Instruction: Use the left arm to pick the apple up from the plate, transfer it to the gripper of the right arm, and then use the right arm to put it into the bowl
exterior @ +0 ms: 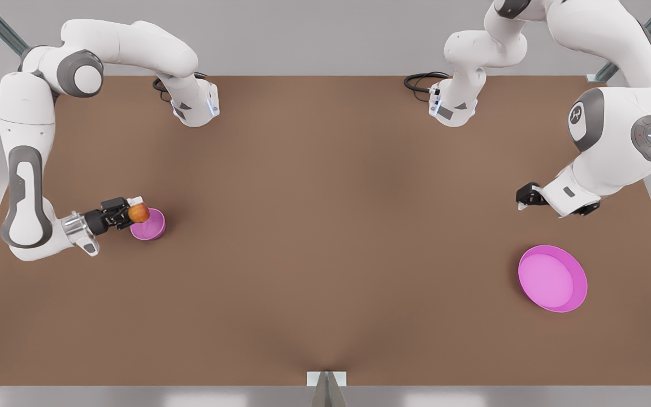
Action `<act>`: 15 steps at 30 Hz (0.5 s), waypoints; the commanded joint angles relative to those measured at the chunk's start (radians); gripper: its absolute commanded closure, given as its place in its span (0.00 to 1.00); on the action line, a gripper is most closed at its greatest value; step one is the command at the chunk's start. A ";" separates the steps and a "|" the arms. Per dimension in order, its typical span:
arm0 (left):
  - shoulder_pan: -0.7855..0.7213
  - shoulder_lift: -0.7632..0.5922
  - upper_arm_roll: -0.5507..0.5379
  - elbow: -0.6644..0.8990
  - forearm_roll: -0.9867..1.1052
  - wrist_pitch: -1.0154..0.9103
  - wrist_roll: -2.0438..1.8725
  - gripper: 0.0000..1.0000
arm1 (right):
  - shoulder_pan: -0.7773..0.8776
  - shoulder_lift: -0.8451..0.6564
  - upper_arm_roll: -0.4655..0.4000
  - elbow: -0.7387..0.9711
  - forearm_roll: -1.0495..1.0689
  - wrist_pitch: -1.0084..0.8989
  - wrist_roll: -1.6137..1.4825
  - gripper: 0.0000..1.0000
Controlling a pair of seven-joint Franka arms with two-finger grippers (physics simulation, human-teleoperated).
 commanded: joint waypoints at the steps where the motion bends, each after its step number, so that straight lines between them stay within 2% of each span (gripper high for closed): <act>1: 0.000 -0.001 0.000 0.000 -0.001 -0.005 -0.204 0.00 | 0.001 -0.004 0.001 0.002 -0.055 0.046 -0.120 0.39; 15: 0.000 -0.004 -0.003 0.000 -0.013 -0.015 -0.205 0.00 | 0.007 -0.004 -0.001 0.002 -0.213 0.215 -0.114 0.39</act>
